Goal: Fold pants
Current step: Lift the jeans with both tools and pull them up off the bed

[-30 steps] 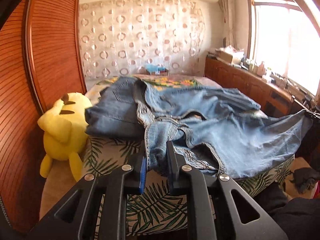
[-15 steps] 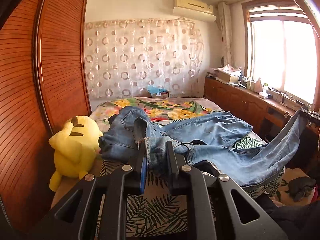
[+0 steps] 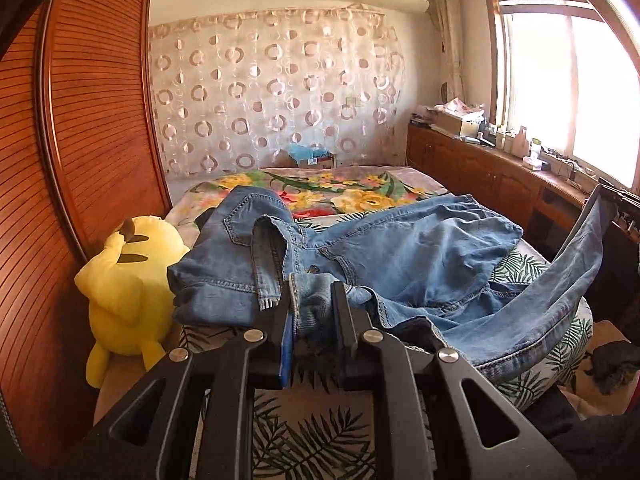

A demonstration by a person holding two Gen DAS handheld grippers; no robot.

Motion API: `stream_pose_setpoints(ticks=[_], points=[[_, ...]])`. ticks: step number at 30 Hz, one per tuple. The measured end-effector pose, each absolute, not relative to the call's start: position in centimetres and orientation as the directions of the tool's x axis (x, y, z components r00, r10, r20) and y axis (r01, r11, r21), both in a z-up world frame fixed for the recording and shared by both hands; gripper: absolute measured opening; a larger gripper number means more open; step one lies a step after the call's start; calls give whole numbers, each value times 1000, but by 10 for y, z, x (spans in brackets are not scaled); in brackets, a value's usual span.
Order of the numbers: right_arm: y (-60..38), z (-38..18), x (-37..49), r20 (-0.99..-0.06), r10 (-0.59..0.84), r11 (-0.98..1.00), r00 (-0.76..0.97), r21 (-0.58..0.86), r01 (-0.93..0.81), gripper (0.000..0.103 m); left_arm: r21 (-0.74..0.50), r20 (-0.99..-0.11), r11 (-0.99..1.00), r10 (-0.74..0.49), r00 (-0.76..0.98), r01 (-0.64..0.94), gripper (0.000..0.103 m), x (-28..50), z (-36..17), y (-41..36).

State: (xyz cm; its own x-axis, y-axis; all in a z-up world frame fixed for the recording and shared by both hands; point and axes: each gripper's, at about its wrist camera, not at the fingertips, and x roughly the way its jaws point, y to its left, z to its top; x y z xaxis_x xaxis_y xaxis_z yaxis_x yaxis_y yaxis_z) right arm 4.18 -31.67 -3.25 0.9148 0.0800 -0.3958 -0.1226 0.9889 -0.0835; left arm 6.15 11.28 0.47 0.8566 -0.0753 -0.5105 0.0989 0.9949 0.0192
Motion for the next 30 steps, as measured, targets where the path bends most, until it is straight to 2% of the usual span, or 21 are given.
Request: stream_pose_setpoints(ticks=[9, 23, 30], points=[[-307, -27, 92, -392, 56, 990, 918, -100, -103, 17, -28, -466, 996, -91, 880, 88, 17, 125, 12, 108], [-294, -22, 163, -396, 38, 985, 917, -140, -101, 17, 70, -507, 995, -25, 862, 69, 17, 191, 18, 108], [-291, -23, 229, -459, 31, 988, 888, -119, -97, 17, 82, -558, 996, 19, 830, 33, 17, 247, 3, 118]])
